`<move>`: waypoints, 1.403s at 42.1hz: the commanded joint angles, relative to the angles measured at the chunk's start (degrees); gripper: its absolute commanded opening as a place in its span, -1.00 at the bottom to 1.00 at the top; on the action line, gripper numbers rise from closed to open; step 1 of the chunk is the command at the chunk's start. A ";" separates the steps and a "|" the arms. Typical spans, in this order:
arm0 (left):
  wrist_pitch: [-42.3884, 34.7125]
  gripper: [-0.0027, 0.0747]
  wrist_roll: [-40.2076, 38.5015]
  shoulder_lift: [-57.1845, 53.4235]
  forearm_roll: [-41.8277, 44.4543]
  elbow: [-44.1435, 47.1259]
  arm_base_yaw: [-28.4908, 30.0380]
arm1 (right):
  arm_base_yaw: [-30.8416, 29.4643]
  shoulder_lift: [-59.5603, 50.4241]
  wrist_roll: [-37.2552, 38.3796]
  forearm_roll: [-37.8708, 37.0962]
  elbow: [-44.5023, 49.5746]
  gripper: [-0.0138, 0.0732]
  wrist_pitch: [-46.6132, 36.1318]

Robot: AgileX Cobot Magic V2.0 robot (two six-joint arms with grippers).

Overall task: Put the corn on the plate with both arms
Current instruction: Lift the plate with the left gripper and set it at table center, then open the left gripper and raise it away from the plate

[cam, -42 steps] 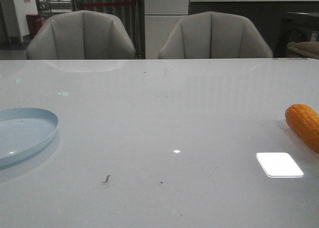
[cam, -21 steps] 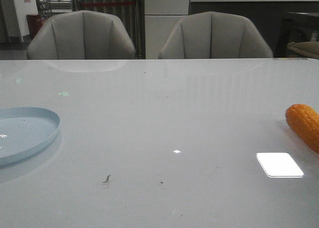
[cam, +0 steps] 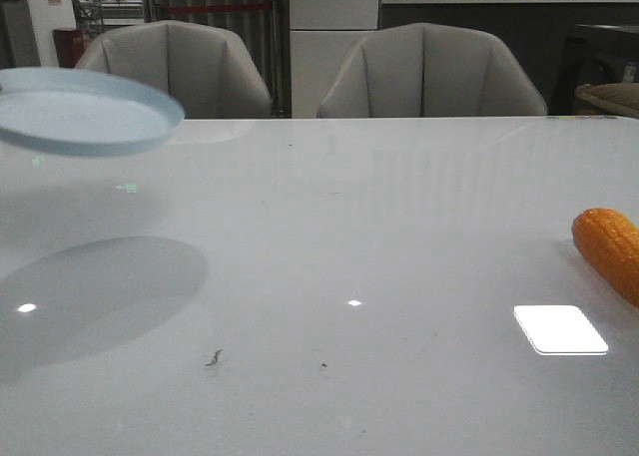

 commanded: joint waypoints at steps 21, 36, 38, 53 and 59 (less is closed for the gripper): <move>-0.05 -0.70 -0.83 7.78 -5.67 -3.61 -22.52 | -0.05 -0.08 -0.46 -0.01 -2.16 0.36 -4.24; -1.47 -0.65 -0.19 14.31 -5.11 -3.61 -26.36 | -0.05 -0.08 -0.46 -0.01 -2.16 0.36 -4.24; -1.86 -0.62 -0.06 14.40 -4.98 -3.61 -26.50 | -0.05 -0.08 -0.46 -0.01 -2.16 0.36 -4.24; -3.31 -0.07 1.27 14.38 -1.16 -3.88 -26.55 | -0.05 -0.08 -0.46 -0.01 -2.16 0.36 -4.18; 1.51 -0.08 6.44 14.38 -1.03 -8.98 -26.17 | -0.05 -0.08 -0.46 -0.01 -2.16 0.36 -4.25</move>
